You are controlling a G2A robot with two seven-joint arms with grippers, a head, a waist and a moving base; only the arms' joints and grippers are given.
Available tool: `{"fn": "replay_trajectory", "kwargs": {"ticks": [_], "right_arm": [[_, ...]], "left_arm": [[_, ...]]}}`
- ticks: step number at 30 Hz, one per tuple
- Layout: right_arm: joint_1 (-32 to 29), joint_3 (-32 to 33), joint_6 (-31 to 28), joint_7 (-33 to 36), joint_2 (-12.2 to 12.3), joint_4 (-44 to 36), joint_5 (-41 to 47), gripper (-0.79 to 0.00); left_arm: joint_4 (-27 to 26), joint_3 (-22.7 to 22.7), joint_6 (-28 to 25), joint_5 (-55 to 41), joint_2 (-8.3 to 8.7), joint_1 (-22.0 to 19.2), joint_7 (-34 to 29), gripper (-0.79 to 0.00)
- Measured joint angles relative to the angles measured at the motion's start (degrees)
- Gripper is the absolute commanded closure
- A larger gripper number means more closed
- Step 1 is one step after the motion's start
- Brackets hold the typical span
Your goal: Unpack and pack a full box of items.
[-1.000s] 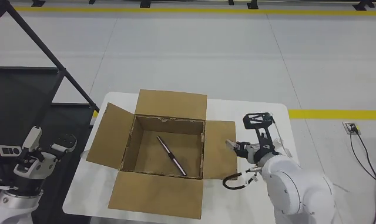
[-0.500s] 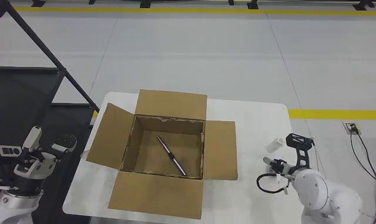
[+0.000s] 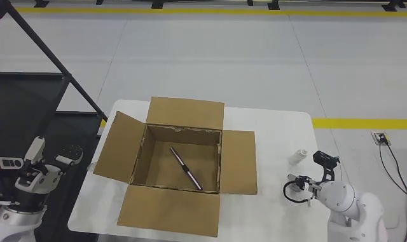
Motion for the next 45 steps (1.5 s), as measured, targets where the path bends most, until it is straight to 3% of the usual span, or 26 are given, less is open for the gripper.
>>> {"fn": "replay_trajectory", "kwargs": {"ticks": [2, 3, 4, 7, 10, 18, 24, 30, 38, 45], "right_arm": [[0.5, -0.3, 0.1, -0.1, 0.2, 1.6, -0.2, -0.686], [0.9, -0.5, 0.2, -0.3, 0.3, 2.4, -0.4, -0.613], [1.2, -0.6, 0.3, -0.5, 0.3, 2.9, -0.4, -0.388], [1.8, -1.3, 0.8, -0.7, 0.6, 4.6, -1.3, -0.296], [2.4, -1.8, 1.1, -1.2, 0.8, 5.3, -1.7, 0.0], [0.6, -3.8, 1.4, -2.5, 1.0, -2.6, -0.6, 0.0], [-2.6, -7.6, -0.8, -1.0, 1.0, -19.3, 2.0, 0.0], [-1.4, -17.2, -3.8, -1.6, 1.0, -31.5, 1.7, 0.0], [10.4, -34.3, -5.8, -0.3, 0.0, -23.6, 0.4, 0.0], [22.2, -46.4, -5.5, -0.7, -2.2, -6.7, 4.8, 0.0]], "left_arm": [[0.0, 0.0, 0.0, 0.0, 0.0, 0.0, 0.0, -0.785], [0.0, 0.0, 0.0, 0.0, 0.0, 0.0, 0.0, -0.785], [0.0, 0.0, 0.0, 0.0, 0.0, 0.0, 0.0, -0.785], [0.0, 0.0, 0.0, 0.0, 0.0, 0.0, 0.0, -0.785], [0.0, 0.0, 0.0, 0.0, 0.0, 0.0, 0.0, -0.785], [0.0, 0.0, 0.0, 0.0, 0.0, 0.0, 0.0, -0.785], [0.0, 0.0, 0.0, 0.0, 0.0, 0.0, 0.0, -0.785], [0.0, 0.0, 0.0, 0.0, 0.0, 0.0, 0.0, -0.785], [0.0, 0.0, 0.0, 0.0, 0.0, 0.0, 0.0, -0.785], [0.0, 0.0, 0.0, 0.0, 0.0, 0.0, 0.0, -0.785]]}}
